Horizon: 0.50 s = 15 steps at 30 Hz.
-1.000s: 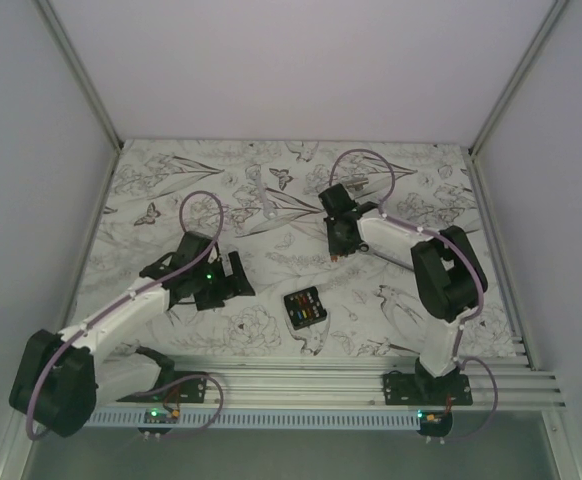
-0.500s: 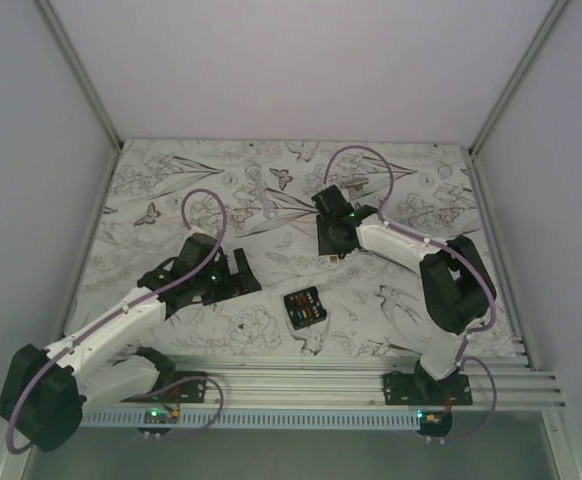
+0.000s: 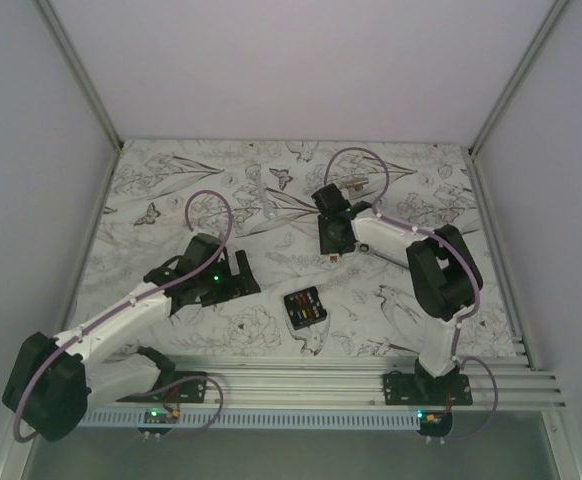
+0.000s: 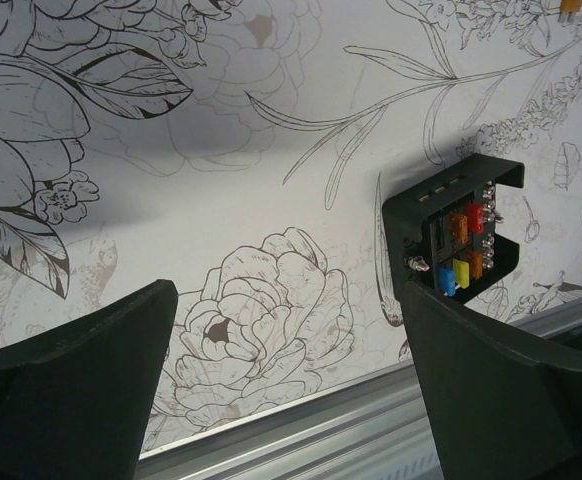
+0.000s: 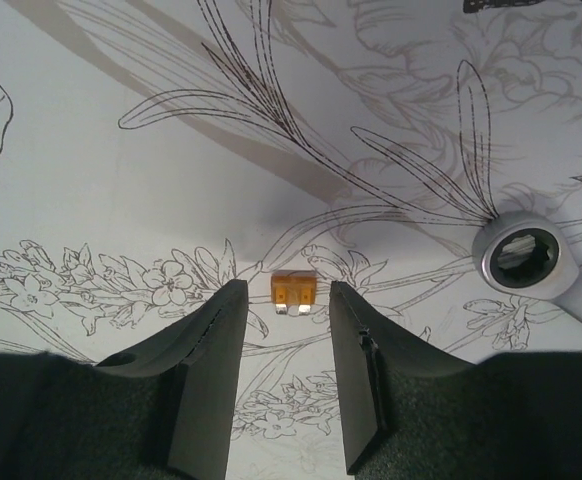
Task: Snap on the fuse box
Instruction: Pick up the fuse from the center of the board.
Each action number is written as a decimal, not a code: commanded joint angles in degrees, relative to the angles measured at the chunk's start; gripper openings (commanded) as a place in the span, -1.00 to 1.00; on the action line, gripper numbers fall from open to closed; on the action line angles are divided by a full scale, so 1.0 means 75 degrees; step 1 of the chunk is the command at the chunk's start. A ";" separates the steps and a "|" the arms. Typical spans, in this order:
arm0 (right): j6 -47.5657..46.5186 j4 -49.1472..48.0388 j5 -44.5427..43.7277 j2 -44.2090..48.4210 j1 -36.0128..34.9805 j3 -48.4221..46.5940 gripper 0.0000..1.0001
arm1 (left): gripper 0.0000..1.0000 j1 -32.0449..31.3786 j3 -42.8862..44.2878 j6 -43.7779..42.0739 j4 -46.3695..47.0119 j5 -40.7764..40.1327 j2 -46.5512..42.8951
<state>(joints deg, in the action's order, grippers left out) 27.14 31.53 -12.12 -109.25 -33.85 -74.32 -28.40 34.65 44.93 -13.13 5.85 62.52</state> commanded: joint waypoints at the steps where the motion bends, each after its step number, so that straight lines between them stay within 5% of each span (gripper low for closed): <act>1: -0.0141 0.0025 0.0038 -0.0224 0.0026 -0.0316 -0.11 | 0.99 -0.0010 0.0148 -0.0174 -0.0109 -0.0159 0.0114; 15: -0.0180 0.0225 0.0043 -0.0521 0.0028 -0.0368 -0.22 | 0.99 0.0002 0.0149 -0.0201 -0.0148 -0.0170 0.0124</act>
<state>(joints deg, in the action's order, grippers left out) 26.35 32.42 -11.88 -111.81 -33.85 -75.26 -28.40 34.65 44.27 -13.28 5.43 63.18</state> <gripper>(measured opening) 0.398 0.996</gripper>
